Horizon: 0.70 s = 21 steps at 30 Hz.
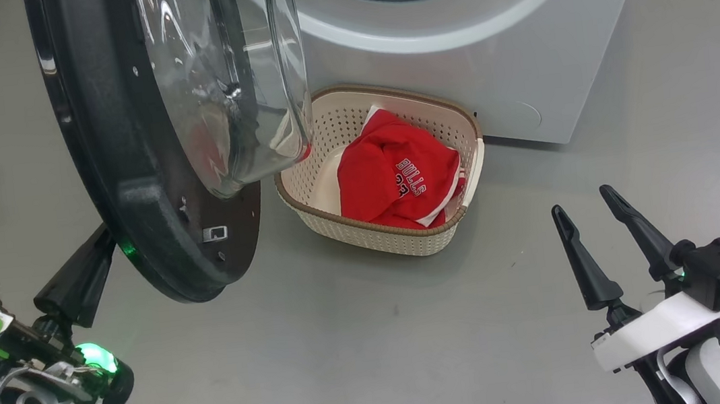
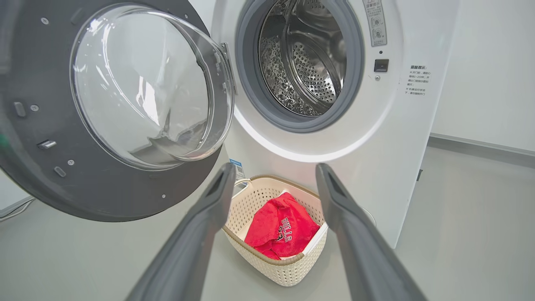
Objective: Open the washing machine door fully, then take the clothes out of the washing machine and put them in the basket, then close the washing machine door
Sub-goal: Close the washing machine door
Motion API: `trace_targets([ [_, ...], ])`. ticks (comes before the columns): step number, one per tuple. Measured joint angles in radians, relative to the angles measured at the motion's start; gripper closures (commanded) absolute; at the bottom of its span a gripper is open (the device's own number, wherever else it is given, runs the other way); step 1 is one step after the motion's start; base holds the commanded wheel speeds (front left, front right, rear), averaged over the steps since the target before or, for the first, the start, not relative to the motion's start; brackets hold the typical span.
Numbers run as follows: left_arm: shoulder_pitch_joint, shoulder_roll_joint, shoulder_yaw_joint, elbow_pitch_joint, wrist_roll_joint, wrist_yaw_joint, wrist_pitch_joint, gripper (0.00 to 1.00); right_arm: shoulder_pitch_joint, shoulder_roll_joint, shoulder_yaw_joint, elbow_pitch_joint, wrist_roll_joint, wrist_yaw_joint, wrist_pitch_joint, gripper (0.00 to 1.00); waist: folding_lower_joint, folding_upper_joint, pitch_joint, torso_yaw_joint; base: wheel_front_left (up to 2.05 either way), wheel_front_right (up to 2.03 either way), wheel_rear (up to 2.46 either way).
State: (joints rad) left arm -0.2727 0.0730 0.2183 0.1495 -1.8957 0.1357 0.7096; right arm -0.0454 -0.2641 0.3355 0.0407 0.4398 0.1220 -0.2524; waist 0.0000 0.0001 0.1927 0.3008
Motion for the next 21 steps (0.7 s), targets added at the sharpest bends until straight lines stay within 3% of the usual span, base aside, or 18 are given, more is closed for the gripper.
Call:
trace_targets([
  [21,0.033,-0.024,-0.103,-0.035,-0.067,0.0,-0.012,1.0,-0.012,0.012,0.019,0.021,0.008,0.0,0.0,0.0,0.0,0.0,-0.018,-0.1,0.0,0.0,0.0],
])
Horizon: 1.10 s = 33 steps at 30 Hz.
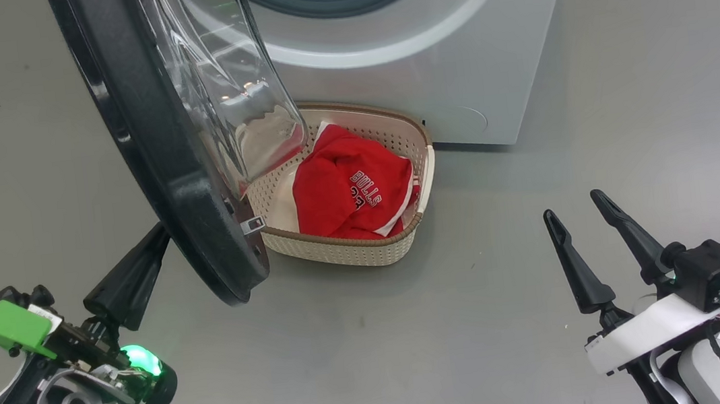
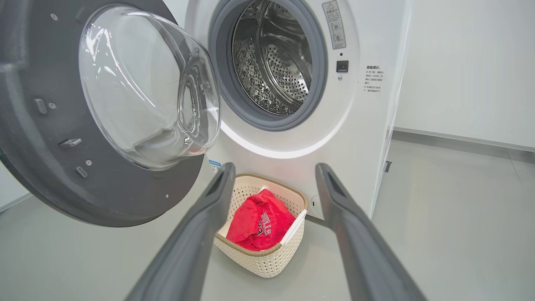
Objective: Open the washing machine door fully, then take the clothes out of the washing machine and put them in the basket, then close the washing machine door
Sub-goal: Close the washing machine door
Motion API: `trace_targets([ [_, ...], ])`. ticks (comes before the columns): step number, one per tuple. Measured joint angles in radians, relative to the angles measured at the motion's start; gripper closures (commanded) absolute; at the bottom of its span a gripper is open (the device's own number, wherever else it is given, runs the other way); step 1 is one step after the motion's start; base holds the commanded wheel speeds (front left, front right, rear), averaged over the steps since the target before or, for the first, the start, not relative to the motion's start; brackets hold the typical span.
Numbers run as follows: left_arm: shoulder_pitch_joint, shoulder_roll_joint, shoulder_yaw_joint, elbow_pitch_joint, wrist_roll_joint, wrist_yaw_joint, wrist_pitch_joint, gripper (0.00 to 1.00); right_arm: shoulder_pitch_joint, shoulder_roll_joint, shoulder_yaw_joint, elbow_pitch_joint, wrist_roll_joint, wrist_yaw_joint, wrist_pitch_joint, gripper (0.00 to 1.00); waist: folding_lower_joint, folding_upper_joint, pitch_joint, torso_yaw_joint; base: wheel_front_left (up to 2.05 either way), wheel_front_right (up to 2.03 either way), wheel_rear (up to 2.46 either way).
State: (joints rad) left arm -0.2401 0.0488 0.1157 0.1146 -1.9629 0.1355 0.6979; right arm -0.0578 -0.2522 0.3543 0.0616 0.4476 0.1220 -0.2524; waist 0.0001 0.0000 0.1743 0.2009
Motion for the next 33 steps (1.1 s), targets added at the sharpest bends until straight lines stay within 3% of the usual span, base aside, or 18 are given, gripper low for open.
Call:
trace_targets([
  [33,-0.09,-0.011,-0.118,0.014,-0.076,0.0,-0.217,1.0,-0.042,0.014,-0.007,0.009,0.021,0.0,0.0,0.0,0.0,0.0,0.045,-0.275,0.0,0.0,0.0],
])
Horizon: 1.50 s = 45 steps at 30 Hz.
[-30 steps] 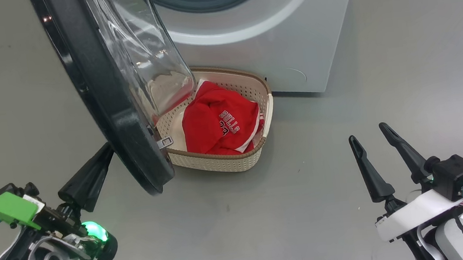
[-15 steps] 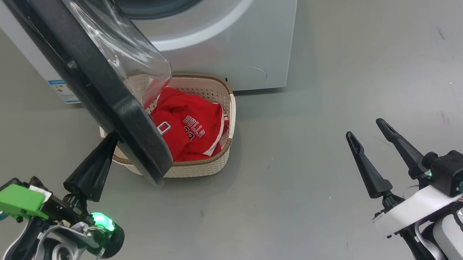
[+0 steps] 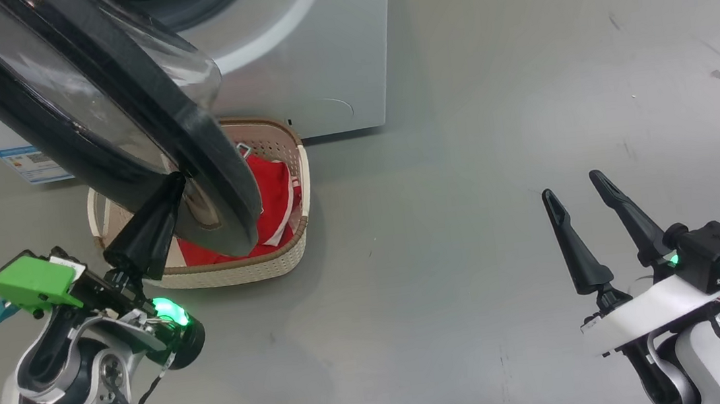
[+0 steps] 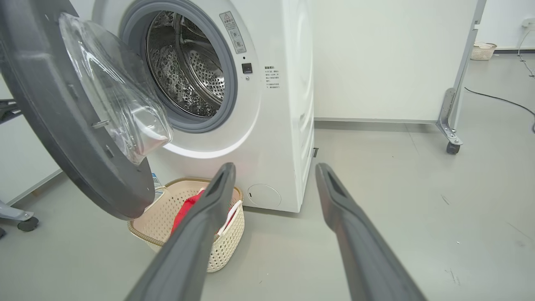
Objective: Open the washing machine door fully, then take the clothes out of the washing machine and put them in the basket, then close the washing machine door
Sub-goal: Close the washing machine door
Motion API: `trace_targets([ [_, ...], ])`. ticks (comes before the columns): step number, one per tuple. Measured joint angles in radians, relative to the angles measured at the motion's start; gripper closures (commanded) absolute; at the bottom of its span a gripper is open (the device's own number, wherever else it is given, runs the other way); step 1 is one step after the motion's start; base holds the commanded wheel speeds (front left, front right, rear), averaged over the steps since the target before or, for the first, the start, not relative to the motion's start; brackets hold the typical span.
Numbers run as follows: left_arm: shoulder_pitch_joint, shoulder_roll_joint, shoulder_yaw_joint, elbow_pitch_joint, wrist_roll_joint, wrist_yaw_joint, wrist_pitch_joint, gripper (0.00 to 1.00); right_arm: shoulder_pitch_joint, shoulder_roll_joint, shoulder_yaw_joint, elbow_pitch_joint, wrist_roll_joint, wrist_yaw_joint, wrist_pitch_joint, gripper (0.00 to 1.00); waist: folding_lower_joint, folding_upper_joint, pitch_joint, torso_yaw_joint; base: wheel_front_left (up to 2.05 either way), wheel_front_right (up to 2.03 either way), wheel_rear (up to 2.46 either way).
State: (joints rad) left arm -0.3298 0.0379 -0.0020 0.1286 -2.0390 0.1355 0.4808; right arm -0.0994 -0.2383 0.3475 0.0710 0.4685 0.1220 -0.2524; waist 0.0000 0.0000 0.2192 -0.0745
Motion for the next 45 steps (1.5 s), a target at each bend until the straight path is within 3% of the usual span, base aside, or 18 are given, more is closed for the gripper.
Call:
trace_targets([
  [11,-0.074,-0.002,-0.056,0.027,-0.05,-0.001,-0.122,1.0,-0.023,0.006,-0.005,-0.005,0.015,0.0,0.0,0.0,0.0,0.0,0.038,-0.066,0.0,0.0,0.0],
  [25,-0.16,-0.002,-0.083,0.091,-0.05,-0.063,-0.295,1.0,-0.046,0.021,-0.019,-0.004,0.033,0.0,0.0,0.0,0.0,0.0,0.086,-0.149,0.0,0.0,0.0],
  [45,-0.232,-0.004,-0.162,0.186,-0.065,-0.147,-0.43,1.0,-0.057,0.021,-0.04,-0.004,0.033,0.0,0.0,0.0,0.0,0.0,0.104,-0.164,0.0,0.0,0.0],
])
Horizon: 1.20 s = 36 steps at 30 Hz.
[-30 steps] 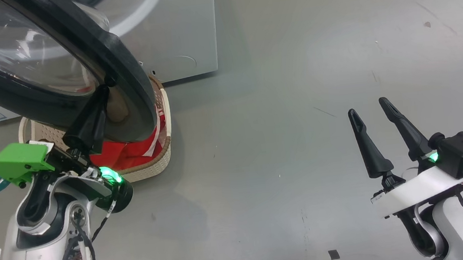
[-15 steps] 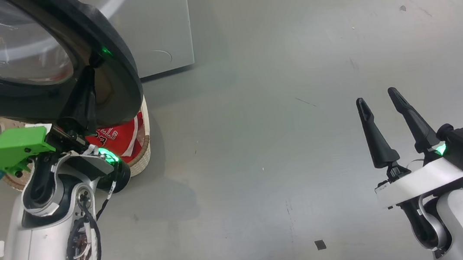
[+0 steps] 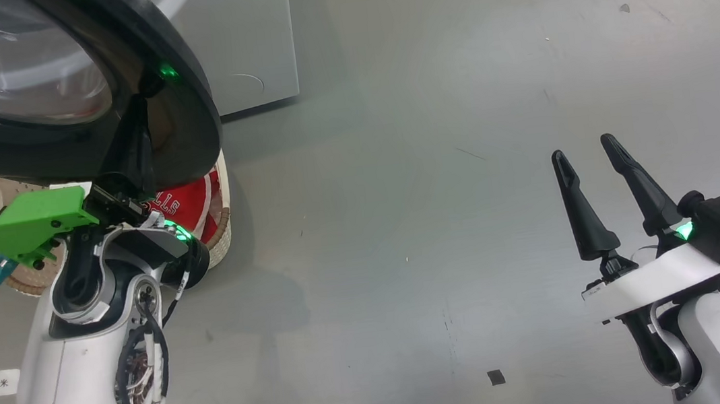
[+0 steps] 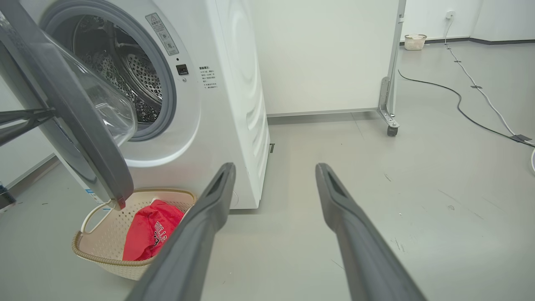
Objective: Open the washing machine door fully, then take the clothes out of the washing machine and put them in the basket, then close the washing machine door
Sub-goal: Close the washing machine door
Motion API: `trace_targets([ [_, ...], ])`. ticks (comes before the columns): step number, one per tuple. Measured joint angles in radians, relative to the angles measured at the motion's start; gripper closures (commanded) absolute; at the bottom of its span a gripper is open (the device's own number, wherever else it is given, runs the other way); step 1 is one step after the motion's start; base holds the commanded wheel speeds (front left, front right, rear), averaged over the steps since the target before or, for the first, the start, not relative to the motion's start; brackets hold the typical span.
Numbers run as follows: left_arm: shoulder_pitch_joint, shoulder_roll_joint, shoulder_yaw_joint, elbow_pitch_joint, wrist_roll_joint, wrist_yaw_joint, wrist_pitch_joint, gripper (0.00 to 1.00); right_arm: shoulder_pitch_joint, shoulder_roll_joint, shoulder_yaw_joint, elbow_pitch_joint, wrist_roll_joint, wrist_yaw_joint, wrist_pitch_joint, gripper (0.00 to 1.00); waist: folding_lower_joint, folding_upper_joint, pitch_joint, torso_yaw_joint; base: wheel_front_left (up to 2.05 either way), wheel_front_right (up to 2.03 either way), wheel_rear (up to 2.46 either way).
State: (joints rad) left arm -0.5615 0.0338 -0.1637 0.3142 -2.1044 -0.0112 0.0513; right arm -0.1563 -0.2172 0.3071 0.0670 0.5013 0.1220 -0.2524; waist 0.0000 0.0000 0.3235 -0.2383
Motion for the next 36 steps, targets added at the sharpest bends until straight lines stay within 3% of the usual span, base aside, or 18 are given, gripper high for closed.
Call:
trace_targets([
  [22,-0.015,-0.001,-0.086,0.099,0.011,-0.075,-0.034,1.0,-0.007,-0.002,-0.025,0.008,0.0,0.0,0.0,0.0,0.0,0.0,-0.012,0.001,0.0,0.0,0.0],
  [26,0.019,0.006,-0.168,0.114,0.123,-0.083,-0.023,1.0,-0.003,-0.009,-0.031,0.007,-0.001,0.0,0.0,0.0,0.0,0.0,-0.023,0.025,0.0,0.0,0.0],
  [36,0.091,0.167,-0.383,0.131,0.522,-0.1,-0.068,1.0,0.009,-0.024,-0.054,0.002,-0.012,0.0,0.0,0.0,0.0,0.0,-0.059,0.107,0.0,0.0,0.0],
])
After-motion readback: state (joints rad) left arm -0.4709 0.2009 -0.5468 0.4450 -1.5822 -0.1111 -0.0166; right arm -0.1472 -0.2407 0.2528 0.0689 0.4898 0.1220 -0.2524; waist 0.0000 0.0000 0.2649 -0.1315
